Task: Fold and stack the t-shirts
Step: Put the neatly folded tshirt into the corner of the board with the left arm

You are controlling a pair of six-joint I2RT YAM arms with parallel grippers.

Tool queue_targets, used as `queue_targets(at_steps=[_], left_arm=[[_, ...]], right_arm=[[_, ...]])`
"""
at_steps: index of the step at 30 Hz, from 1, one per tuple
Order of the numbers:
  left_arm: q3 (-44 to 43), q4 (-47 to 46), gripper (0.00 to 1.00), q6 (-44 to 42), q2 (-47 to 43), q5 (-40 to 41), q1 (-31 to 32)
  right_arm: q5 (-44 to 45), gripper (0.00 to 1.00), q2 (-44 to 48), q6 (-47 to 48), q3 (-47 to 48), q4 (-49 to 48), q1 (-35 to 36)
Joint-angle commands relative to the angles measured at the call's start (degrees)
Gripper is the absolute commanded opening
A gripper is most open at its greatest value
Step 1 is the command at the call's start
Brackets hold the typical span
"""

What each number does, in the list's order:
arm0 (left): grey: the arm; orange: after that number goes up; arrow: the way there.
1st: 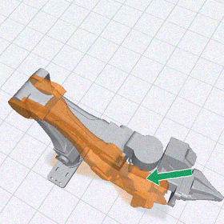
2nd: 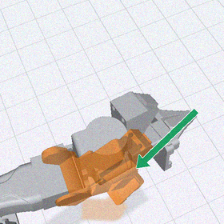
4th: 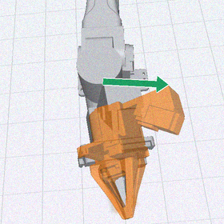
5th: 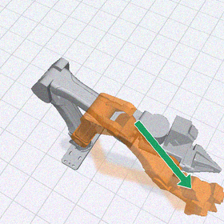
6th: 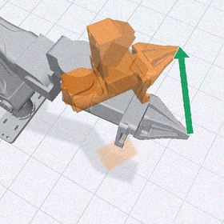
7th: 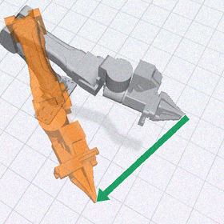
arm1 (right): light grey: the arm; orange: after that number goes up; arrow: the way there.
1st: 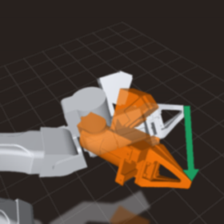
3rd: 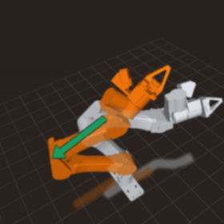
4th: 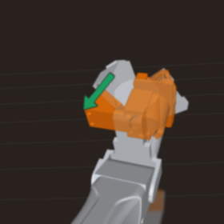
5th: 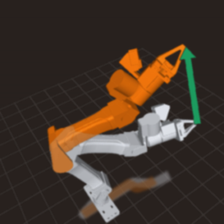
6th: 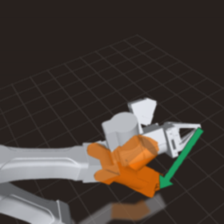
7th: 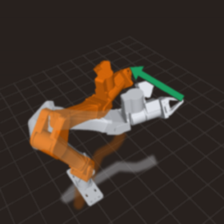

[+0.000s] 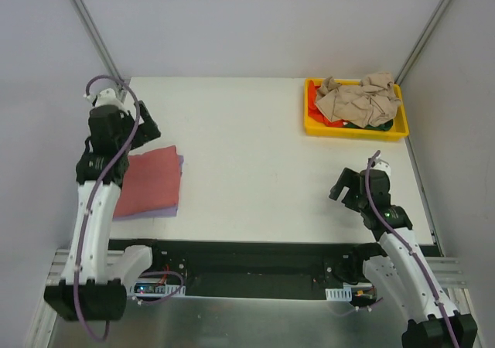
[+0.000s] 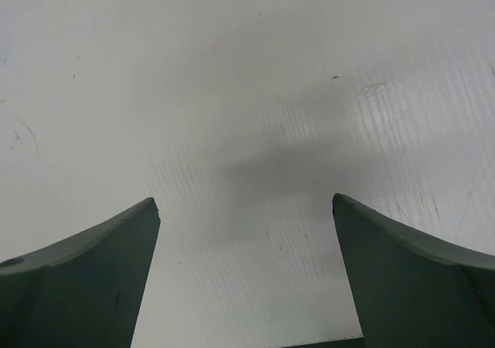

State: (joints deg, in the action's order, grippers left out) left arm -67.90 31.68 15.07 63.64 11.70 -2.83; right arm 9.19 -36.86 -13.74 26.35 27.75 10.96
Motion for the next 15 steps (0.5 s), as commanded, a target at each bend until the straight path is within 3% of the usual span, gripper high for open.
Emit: queue_targets(at_steps=[1,6,15], left_arm=[[16.0,-12.7,0.99,9.2,-15.6,-25.6,5.5],[36.1,-27.8,0.99,14.3,-30.4,-27.4,13.4],[45.6,-28.0,0.99,14.3,-43.1,-22.0,13.4]], right_arm=[[-2.2,0.96,2.1,-0.7,1.5,-0.4,-0.5],[-0.8,0.96,4.8,-3.6,0.3,-2.3,-0.4],[3.6,0.96,16.3,-2.7,-3.8,-3.3,-0.5]])
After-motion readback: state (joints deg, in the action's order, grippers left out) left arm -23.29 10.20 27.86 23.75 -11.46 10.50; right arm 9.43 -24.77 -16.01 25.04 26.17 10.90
